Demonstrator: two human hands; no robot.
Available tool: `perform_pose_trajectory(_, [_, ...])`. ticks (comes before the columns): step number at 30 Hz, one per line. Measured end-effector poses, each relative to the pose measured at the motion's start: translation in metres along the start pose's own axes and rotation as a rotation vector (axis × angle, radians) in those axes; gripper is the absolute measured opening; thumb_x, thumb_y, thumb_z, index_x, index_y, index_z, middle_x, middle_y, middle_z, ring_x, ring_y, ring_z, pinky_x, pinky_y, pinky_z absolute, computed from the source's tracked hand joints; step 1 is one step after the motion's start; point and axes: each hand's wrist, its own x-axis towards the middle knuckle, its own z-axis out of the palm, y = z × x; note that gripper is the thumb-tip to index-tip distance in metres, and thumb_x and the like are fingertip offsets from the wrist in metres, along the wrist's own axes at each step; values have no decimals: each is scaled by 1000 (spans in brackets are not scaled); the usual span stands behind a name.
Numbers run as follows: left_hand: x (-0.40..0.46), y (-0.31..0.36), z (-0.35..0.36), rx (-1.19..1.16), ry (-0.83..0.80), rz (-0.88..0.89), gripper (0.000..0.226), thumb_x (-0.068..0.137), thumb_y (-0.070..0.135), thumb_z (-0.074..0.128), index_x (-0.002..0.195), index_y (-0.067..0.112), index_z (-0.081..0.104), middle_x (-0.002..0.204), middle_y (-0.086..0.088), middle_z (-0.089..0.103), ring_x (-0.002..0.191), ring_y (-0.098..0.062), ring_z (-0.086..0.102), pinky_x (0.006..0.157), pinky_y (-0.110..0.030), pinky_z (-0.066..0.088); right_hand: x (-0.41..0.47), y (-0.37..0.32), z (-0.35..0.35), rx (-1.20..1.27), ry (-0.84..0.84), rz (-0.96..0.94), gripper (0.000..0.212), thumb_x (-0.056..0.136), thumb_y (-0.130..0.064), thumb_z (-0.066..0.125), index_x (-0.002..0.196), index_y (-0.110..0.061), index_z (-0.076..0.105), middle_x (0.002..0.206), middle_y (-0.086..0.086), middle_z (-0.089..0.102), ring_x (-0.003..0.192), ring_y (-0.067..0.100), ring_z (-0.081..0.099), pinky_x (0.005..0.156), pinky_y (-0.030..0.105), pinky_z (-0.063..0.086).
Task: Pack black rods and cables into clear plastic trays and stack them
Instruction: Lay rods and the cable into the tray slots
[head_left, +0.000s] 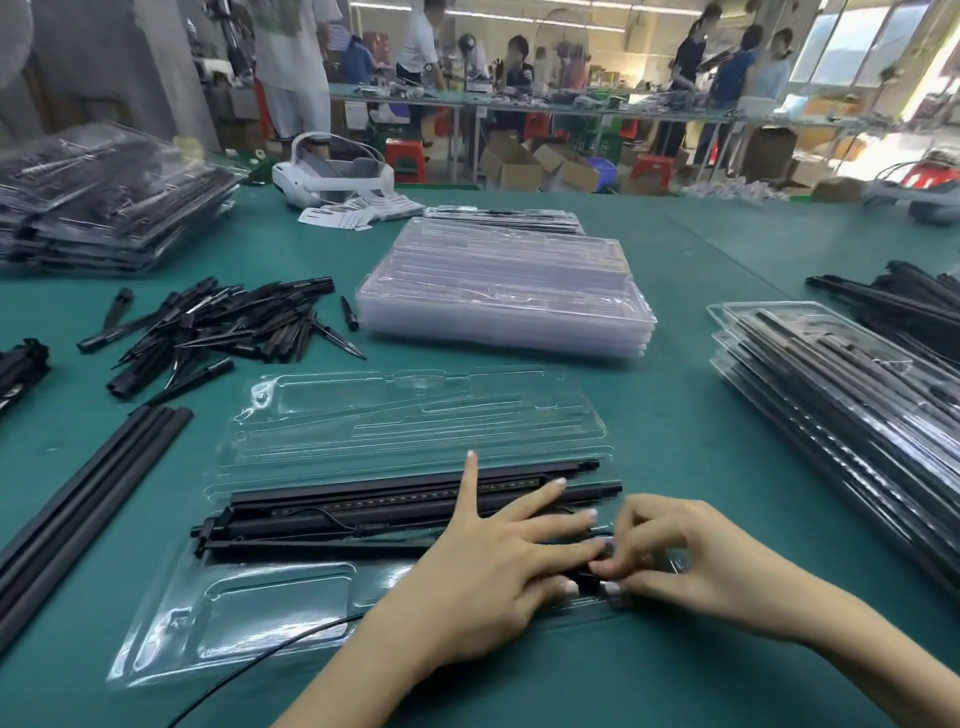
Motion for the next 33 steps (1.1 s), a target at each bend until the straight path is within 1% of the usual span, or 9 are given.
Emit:
perform_pose_trajectory(3, [1,1,2,-72,-19,-33,46,99,52,25,145,48,24,151,34,11,131,12,-28,102,-62,-28,-4,0,-6,-39,-71,-67,13,82,-30,70,91,-25,78,104,-3,55,77,9,58,76,16,43])
perform_pose_trajectory(7, [4,6,4,-199,79,-88,41,94,55,40,133,47,47,142,36,34,134,16,-7,108,-55,-26,-4,4,-5,-75,-55,-14,15,78,-48,65,89,-44,74,109,-9,48,94,8,49,88,23,40])
perform_pose_trajectory(9, [5,7,4,-236,106,-107,37,92,55,46,127,49,54,135,37,42,134,17,2,110,-51,-24,-2,4,-3,-96,-53,34,14,74,-47,70,87,-52,70,107,-15,50,97,5,50,91,25,38])
perform_pose_trajectory(12, [5,8,4,-227,117,-113,36,91,55,45,126,52,52,133,39,43,134,16,4,108,-50,-27,1,3,-6,-16,24,57,19,68,-32,83,82,-43,76,93,-14,63,89,5,59,81,15,43])
perform_pose_trajectory(16, [5,10,3,-197,137,-118,36,92,55,46,125,48,54,133,39,43,143,5,9,106,-52,-30,-6,6,-9,-86,228,154,27,53,-28,91,75,-33,76,73,-18,68,72,4,61,65,10,41])
perform_pose_trajectory(22, [4,9,7,-226,158,-104,38,93,53,46,129,46,52,135,37,41,143,4,9,108,-47,-29,-6,13,-3,-17,236,163,19,53,-20,91,66,-26,78,69,-16,64,60,4,54,57,10,37])
perform_pose_trajectory(29, [4,9,10,-183,215,-44,38,93,52,42,127,42,56,142,31,38,145,-3,11,112,-46,-20,-1,29,-7,47,182,41,26,55,-45,84,77,-35,77,79,-15,67,84,7,56,73,15,42])
perform_pose_trajectory(31, [5,10,8,-182,229,-30,37,92,50,44,125,40,59,148,26,30,144,-5,15,113,-47,-14,3,30,-10,31,128,33,27,57,-46,84,82,-40,75,82,-16,67,87,6,55,74,14,41])
perform_pose_trajectory(33, [5,10,6,-188,225,-27,36,93,47,46,125,39,60,145,25,37,142,-5,22,114,-45,-13,7,29,-11,6,93,29,27,57,-44,84,82,-40,75,81,-16,66,88,6,54,73,13,40])
